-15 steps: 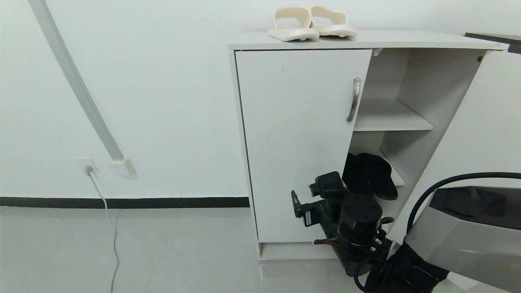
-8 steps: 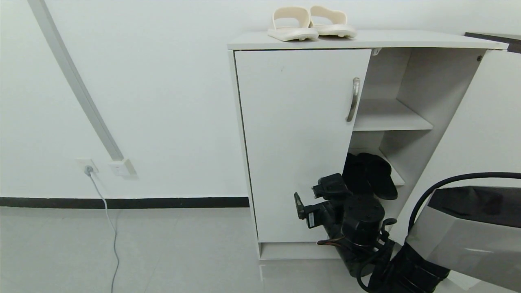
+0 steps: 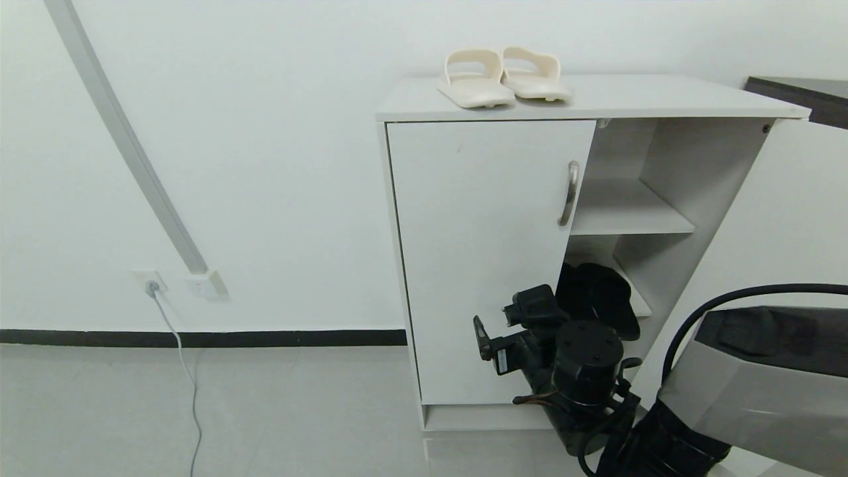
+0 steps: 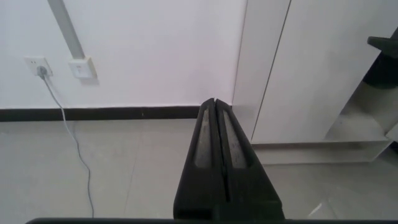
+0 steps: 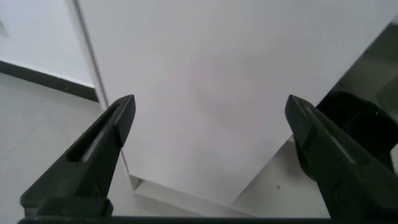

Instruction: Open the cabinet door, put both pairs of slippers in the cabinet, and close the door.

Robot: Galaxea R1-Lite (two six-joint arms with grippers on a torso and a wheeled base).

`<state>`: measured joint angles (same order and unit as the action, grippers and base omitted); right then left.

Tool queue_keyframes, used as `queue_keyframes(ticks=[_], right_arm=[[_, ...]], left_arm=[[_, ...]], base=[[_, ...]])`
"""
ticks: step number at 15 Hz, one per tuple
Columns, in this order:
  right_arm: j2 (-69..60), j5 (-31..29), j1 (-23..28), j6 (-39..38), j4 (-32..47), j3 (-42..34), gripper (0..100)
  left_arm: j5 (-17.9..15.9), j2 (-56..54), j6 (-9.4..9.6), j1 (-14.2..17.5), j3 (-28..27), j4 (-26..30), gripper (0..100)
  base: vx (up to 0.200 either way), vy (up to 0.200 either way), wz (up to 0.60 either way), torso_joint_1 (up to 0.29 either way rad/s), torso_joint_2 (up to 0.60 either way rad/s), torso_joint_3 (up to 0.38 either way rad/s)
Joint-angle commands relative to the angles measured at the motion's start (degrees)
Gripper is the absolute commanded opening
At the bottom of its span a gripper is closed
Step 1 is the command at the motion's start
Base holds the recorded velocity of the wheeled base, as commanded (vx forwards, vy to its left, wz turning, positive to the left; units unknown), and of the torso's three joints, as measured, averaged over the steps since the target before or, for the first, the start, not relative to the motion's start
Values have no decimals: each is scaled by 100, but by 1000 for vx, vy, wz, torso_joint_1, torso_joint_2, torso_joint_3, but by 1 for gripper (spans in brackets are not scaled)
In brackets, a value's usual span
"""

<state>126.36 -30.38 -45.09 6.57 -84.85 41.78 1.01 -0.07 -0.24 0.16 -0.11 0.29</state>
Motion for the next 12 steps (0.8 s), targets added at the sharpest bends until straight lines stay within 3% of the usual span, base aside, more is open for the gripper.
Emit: queue_keyframes(ticks=[1, 12], right_arm=[[12, -3, 1, 2, 3, -3, 100], [12, -3, 1, 2, 3, -12, 100]], left_arm=[[4, 7, -2, 2, 2, 6, 0], [4, 7, 7, 2, 2, 6, 0]], base=[[0, 0, 0, 32, -481, -359], [0, 0, 0, 139, -468, -334]])
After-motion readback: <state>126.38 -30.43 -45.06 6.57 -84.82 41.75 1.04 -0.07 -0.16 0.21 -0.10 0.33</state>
